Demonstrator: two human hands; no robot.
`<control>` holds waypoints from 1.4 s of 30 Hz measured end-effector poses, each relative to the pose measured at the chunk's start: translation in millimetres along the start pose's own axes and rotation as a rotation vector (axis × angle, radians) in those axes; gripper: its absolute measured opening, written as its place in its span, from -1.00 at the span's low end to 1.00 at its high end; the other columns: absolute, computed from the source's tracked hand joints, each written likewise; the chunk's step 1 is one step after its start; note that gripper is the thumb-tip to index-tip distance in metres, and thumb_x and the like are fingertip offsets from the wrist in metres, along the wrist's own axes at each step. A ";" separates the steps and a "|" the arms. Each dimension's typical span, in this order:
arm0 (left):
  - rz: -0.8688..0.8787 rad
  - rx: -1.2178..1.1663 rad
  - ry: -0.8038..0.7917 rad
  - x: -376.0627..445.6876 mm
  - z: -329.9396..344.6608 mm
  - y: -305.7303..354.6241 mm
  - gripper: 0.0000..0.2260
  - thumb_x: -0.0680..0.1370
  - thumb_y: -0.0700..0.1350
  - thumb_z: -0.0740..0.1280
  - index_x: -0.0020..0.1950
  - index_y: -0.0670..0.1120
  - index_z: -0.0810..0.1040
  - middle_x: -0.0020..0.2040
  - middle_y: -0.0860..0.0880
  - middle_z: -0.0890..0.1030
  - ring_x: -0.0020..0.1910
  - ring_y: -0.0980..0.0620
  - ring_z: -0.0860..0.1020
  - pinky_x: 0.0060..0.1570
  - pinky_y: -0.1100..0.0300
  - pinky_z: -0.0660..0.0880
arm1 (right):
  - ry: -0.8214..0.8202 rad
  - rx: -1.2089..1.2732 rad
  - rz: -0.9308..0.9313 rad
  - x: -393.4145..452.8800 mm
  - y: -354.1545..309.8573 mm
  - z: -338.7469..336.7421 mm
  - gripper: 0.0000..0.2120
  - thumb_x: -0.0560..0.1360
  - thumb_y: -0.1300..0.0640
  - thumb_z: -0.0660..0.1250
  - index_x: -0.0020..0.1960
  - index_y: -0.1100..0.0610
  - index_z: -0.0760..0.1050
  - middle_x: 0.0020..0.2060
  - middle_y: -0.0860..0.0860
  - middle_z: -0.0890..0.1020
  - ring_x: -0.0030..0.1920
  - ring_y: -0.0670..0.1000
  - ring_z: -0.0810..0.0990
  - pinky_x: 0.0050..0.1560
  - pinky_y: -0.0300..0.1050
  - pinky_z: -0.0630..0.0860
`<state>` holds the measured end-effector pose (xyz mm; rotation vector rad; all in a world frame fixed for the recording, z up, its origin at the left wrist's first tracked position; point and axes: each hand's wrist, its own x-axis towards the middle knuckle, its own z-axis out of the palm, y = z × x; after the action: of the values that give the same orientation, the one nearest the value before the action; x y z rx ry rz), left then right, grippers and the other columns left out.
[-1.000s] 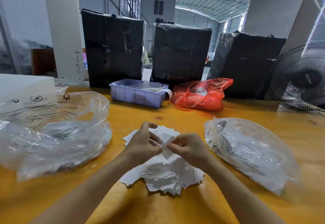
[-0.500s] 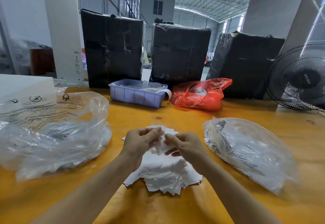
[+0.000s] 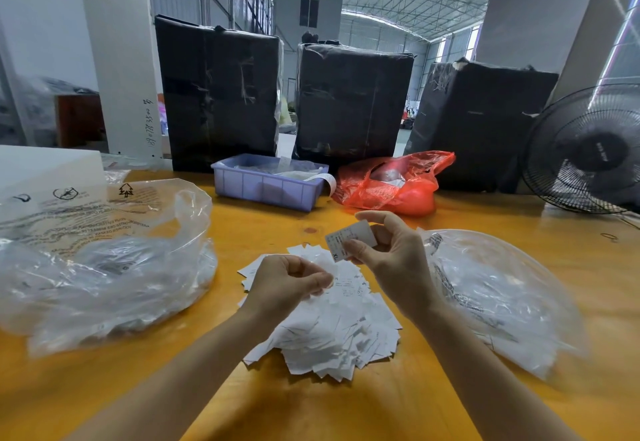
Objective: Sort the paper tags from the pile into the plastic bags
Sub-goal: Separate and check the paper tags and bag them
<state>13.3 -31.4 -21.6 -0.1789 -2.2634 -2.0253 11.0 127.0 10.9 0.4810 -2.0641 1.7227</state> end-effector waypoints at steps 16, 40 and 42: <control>-0.026 -0.043 -0.034 -0.6 -2.6 2.2 -0.95 0.43 -0.20 0.47 -0.17 -0.17 0.65 -0.22 -0.12 0.70 -0.33 0.10 0.61 -0.27 0.27 0.52 | -0.065 -0.142 0.067 1.0 12.5 -2.6 -0.74 0.38 0.33 0.47 -0.06 0.13 0.45 -0.16 0.22 0.62 -0.20 0.14 0.65 -0.23 -0.03 0.64; -0.261 -0.451 0.001 -2.1 -2.1 9.8 -0.92 0.43 -0.23 0.42 -0.18 -0.25 0.62 -0.31 -0.15 0.68 -0.38 0.01 0.66 -0.46 0.33 0.52 | -0.185 0.020 0.412 0.7 9.9 -4.7 -0.83 0.38 0.34 0.47 -0.20 0.21 0.47 -0.35 0.10 0.59 -0.44 -0.07 0.56 -0.38 -0.25 0.49; -0.240 -0.441 0.041 -0.6 -2.0 8.9 -0.93 0.44 -0.23 0.42 -0.19 -0.24 0.62 -0.33 -0.12 0.68 -0.39 0.04 0.65 -0.44 0.33 0.53 | -0.193 0.015 0.428 1.0 10.4 -4.7 -0.83 0.38 0.34 0.47 -0.19 0.22 0.47 -0.35 0.10 0.60 -0.44 -0.06 0.58 -0.37 -0.24 0.51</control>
<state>15.3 -32.4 -12.8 0.1087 -1.8572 -2.6021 5.4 133.5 3.4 0.2249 -2.4292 1.9939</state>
